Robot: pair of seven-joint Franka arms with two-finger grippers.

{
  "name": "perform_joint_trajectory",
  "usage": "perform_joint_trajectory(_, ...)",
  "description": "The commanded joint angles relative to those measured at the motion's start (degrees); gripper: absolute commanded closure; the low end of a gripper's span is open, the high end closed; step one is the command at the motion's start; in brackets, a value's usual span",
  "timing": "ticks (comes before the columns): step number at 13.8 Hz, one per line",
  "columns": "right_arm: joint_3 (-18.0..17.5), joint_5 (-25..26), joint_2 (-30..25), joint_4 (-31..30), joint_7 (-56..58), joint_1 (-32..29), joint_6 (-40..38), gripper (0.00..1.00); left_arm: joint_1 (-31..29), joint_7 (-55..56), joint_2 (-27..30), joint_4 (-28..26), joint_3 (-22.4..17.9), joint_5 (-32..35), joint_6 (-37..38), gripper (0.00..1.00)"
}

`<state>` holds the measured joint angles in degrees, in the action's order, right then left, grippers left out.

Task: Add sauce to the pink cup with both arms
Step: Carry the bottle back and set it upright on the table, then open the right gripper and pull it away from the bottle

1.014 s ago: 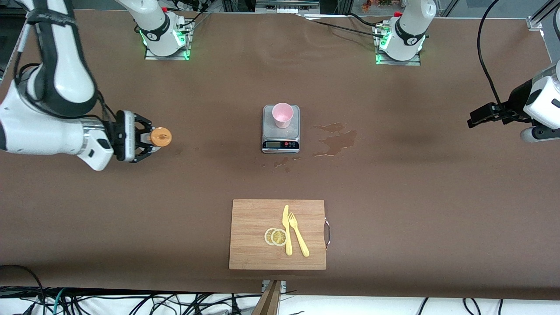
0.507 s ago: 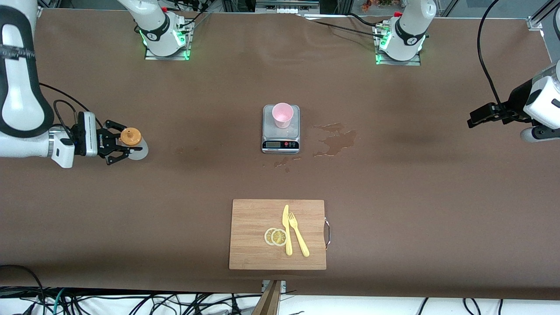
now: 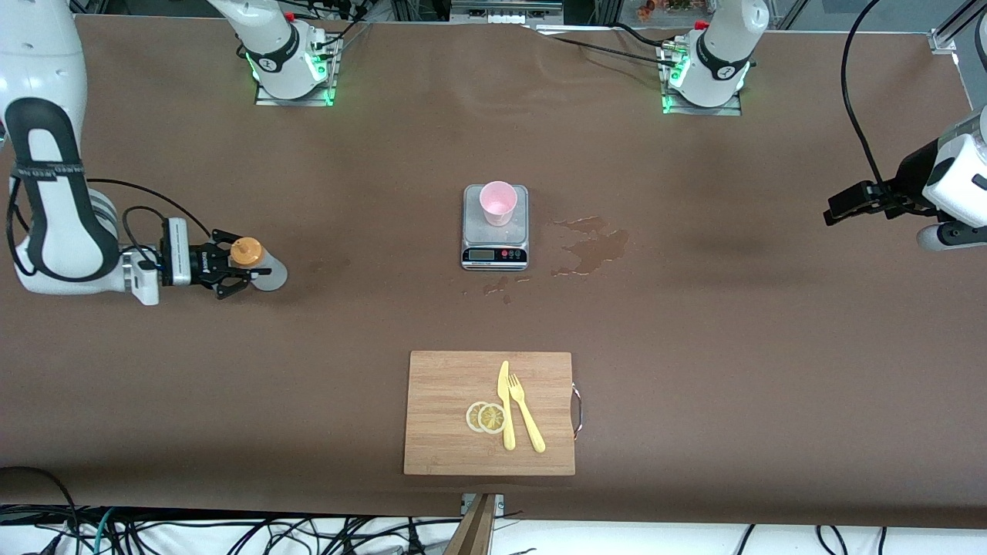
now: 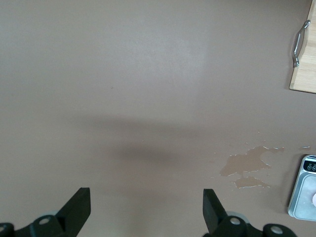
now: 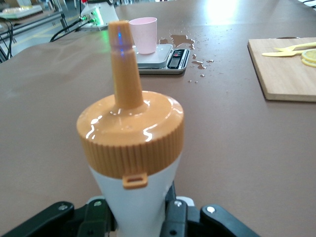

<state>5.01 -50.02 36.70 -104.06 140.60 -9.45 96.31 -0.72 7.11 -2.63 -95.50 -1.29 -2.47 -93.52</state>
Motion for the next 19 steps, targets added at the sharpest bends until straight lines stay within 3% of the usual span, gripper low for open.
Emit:
perform_joint_trajectory(1, -0.53, -2.62, 1.88, 0.70, 1.60, -1.18, -2.00, 0.62, 0.11, -0.96, -0.36, 1.20, -0.21, -1.49, 0.80, 0.00)
perform_joint_trajectory(3, -0.53, -4.81, 3.81, 0.79, 2.30, -1.18, -2.09, 0.56, 0.11, -0.87, -0.36, 1.20, -0.21, -1.49, 0.80, 0.00)
perform_joint_trajectory(6, -0.53, -5.00, 4.17, 1.22, 2.31, -1.18, -2.88, 0.30, 0.11, -0.96, -0.36, 1.20, -0.21, -1.49, 0.80, 0.00)
perform_joint_trajectory(7, -0.44, -5.00, 4.08, 1.49, 2.31, -1.18, -3.66, 0.11, 0.11, -0.96, -0.36, 1.20, -0.21, -1.49, 0.71, 0.00)
perform_joint_trajectory(8, -0.35, -4.83, 3.82, 1.75, 2.22, -1.18, -4.37, 0.00, 0.11, -0.96, -0.36, 1.20, -0.21, -1.49, 0.71, 0.00)
perform_joint_trajectory(12, 1.40, -2.29, 1.19, 2.28, 1.87, -1.27, -6.04, 0.00, 0.19, -0.96, -0.44, 1.28, -0.21, -1.49, 0.62, 0.00)
perform_joint_trajectory(16, 2.64, 5.00, -2.85, 2.37, 1.17, -2.49, -6.04, 0.00, 0.19, -0.96, -0.44, 1.28, -0.21, -1.49, 0.62, 0.00)
perform_joint_trajectory(19, 2.72, 11.85, -8.99, 2.37, -2.86, -2.76, -5.61, 0.00, 0.19, -0.96, -0.44, 1.28, -0.21, -1.49, 0.62, 0.00)
